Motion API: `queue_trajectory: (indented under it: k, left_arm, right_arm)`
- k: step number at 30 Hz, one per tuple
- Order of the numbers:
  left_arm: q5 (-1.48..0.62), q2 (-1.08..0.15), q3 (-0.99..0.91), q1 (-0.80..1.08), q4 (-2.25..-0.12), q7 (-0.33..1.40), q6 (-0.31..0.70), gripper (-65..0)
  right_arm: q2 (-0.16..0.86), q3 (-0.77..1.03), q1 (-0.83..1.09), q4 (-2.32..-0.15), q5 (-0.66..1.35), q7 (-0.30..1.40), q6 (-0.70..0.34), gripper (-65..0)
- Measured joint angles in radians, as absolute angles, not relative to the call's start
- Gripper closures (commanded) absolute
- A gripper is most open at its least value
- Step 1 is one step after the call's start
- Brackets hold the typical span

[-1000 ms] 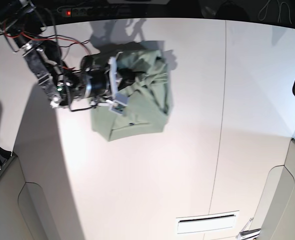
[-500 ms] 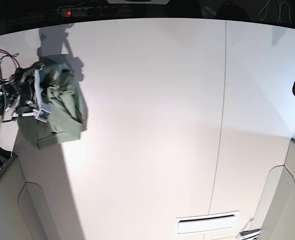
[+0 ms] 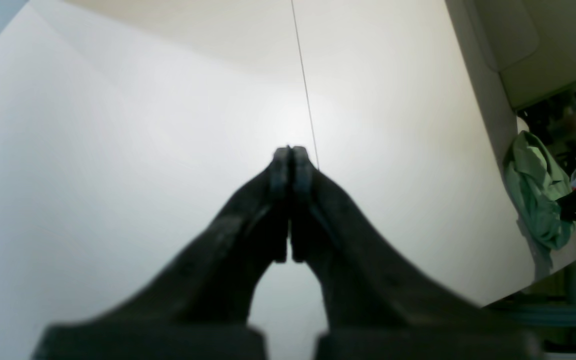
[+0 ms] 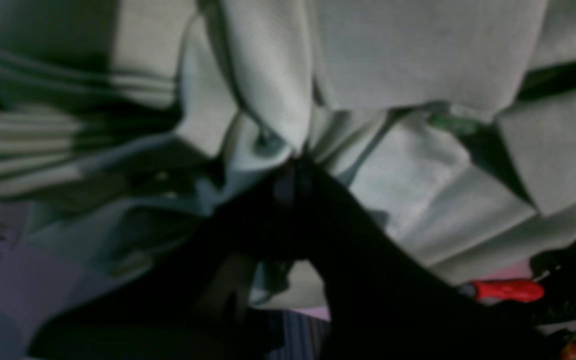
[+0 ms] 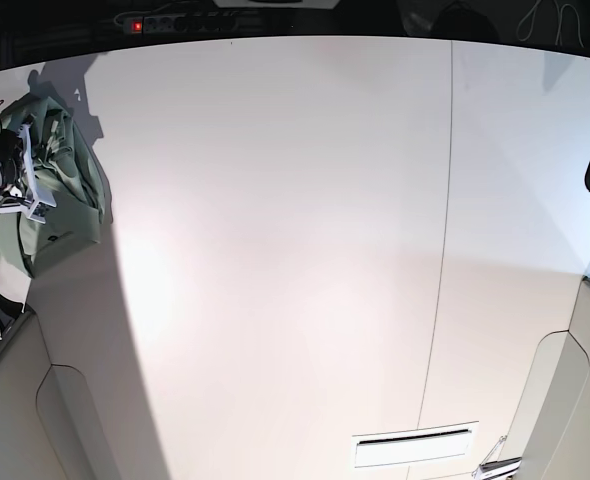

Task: Fold the T-shirt properly

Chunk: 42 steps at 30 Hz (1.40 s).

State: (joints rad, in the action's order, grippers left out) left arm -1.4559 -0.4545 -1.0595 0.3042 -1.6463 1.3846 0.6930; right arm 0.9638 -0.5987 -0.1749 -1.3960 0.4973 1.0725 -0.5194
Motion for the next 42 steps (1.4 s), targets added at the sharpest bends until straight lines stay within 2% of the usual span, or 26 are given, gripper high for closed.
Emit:
queue_trajectory:
  k: [10,17,27,36,42]
  left_arm:
    - [-1.456,-0.455,-1.06,0.305,-1.646,1.385,0.693,0.0]
    - [-1.456,-0.455,-1.06,0.304,-1.646,1.385,0.693,0.0]
    - [-1.46,-0.455,-1.059,0.355,-1.647,1.4,0.693,0.0]
    - [-1.463,-0.384,-1.057,0.604,-1.744,1.406,0.693,0.0]
    - [-1.46,-0.366,-1.057,0.912,-1.911,1.409,0.692,0.0]
  right_arm:
    - [0.927,-0.425,-0.155,-1.462,0.516,1.093,-0.49,0.0]
    - [0.919,-0.153,-0.159,-1.637,0.545,0.997,-0.493,0.0]
    - [0.923,0.139,-0.143,-1.842,0.601,1.052,-0.467,0.0]
    - [0.923,0.188,0.176,-1.989,0.751,1.182,-0.561,0.0]
    - [0.924,0.191,0.447,-2.102,0.753,1.351,-0.584,0.0]
